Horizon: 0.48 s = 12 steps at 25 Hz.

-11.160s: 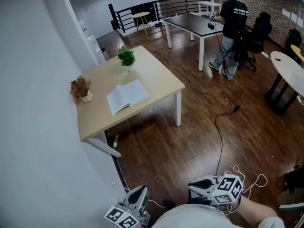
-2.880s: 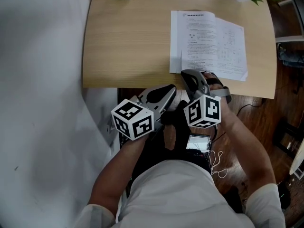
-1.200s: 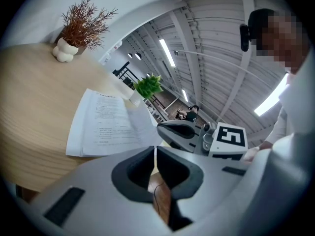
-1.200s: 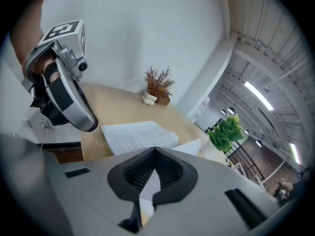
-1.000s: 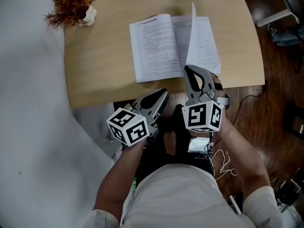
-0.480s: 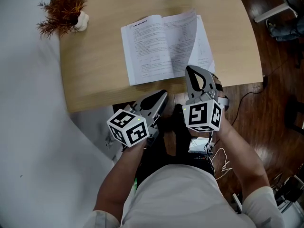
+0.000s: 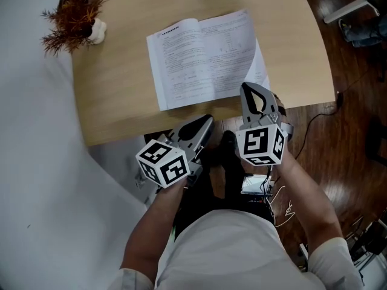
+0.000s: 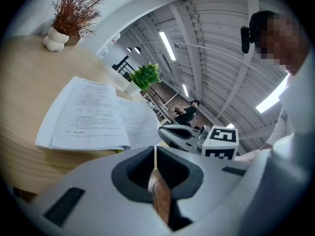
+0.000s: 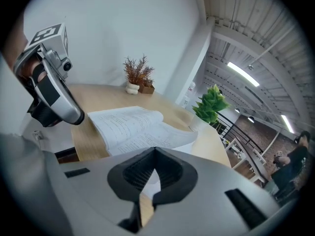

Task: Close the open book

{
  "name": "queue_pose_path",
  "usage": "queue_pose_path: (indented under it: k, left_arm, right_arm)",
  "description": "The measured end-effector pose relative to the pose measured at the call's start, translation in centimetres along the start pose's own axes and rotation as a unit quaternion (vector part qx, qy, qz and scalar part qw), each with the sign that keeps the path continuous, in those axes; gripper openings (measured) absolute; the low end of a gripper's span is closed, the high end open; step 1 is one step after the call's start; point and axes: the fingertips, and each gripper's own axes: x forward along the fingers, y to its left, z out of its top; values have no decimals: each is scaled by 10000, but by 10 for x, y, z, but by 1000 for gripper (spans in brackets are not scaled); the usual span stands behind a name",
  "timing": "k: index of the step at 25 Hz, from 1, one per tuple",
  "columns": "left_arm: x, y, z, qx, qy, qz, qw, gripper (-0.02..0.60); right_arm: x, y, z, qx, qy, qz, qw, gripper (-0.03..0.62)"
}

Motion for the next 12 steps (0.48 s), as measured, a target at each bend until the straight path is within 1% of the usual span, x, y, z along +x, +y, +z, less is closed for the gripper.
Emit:
queue_pose_path:
  k: [12]
  left_arm:
    - [13,-2,-8,-29,105,8,9999,-2]
  right_arm:
    - [5,-10,-28,269,165,-96,9995,2]
